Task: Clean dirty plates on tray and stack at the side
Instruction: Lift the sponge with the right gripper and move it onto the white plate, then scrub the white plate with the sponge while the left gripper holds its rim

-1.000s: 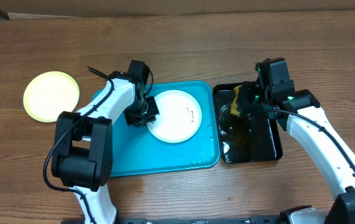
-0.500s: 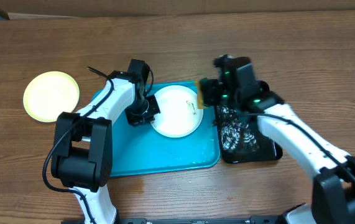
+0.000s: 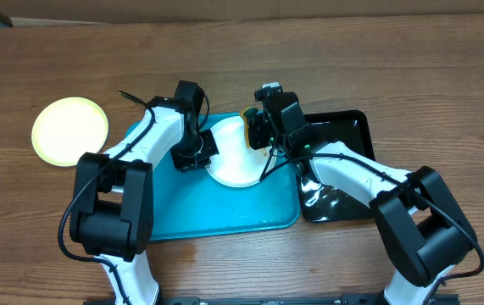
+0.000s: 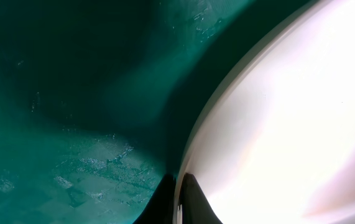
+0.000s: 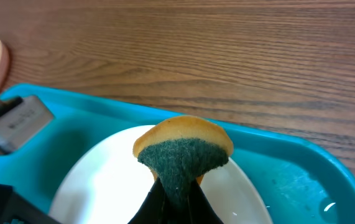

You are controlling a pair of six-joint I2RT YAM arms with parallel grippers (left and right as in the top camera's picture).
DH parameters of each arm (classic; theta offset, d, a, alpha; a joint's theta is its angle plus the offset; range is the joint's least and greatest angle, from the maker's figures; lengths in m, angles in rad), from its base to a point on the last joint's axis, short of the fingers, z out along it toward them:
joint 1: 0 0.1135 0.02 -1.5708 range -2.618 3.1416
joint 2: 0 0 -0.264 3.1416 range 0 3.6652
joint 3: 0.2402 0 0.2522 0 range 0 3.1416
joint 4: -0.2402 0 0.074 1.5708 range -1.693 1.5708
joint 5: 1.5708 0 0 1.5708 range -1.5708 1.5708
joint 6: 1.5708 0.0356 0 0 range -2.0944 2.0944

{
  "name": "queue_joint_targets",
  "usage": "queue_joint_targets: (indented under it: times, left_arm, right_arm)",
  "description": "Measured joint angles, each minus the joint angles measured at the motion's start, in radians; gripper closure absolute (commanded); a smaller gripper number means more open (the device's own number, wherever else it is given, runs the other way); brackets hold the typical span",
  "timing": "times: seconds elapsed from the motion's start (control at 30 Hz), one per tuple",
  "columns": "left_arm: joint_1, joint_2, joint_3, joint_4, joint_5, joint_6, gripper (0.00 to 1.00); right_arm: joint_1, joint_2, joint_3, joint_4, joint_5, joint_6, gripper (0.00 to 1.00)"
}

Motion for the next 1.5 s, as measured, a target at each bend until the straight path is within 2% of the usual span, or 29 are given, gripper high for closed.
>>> queue_joint_targets:
  times: [0.33,0.4,0.43,0.5,0.53,0.67,0.8,0.87,0.9,1.03,1.07,1.5]
  left_arm:
    - [0.0,0.0,0.0,0.001,0.0,0.0,0.96]
    - [0.0,0.0,0.0,0.001,0.0,0.0,0.96]
    - [0.0,0.0,0.0,0.001,0.0,0.0,0.96]
    - [0.0,0.0,0.0,0.001,0.0,0.0,0.96]
    - [0.0,0.0,0.0,0.002,0.0,0.0,0.96]
    - [0.0,0.0,0.0,0.002,0.0,0.003,0.95]
    - [0.0,0.0,0.0,0.002,0.0,0.004,0.95]
    - [0.0,0.0,0.0,0.002,0.0,0.004,0.95]
    - [0.0,0.0,0.0,0.002,0.0,0.004,0.95]
    - [0.0,0.0,0.0,0.002,0.0,0.005,0.95]
    - [0.0,0.0,0.0,0.002,0.0,0.005,0.95]
    - [0.0,0.0,0.0,0.004,0.0,0.005,0.95]
  right_arm:
    - [0.005,0.007,0.0,-0.04,0.014,-0.19,0.95]
    - [0.007,0.018,0.0,-0.04,0.014,-0.216,0.8]
    - [0.007,0.024,0.0,-0.04,0.014,-0.225,0.58]
    - [0.008,0.041,0.0,-0.041,0.013,-0.242,0.41]
    - [0.008,0.046,0.0,-0.041,0.013,-0.246,0.37]
    - [0.008,0.052,0.0,-0.039,-0.012,-0.264,0.36]
    - [0.008,0.052,0.0,-0.099,-0.018,-0.269,0.37]
    - [0.008,0.054,0.0,-0.123,-0.018,-0.269,0.43]
    - [0.008,0.056,0.0,-0.128,-0.018,-0.269,0.48]
    - [0.008,0.062,0.0,-0.135,-0.005,-0.277,0.81]
    - [0.008,0.062,0.0,-0.137,-0.001,-0.272,0.85]
    - [0.009,0.063,0.01,-0.216,0.047,-0.251,0.96]
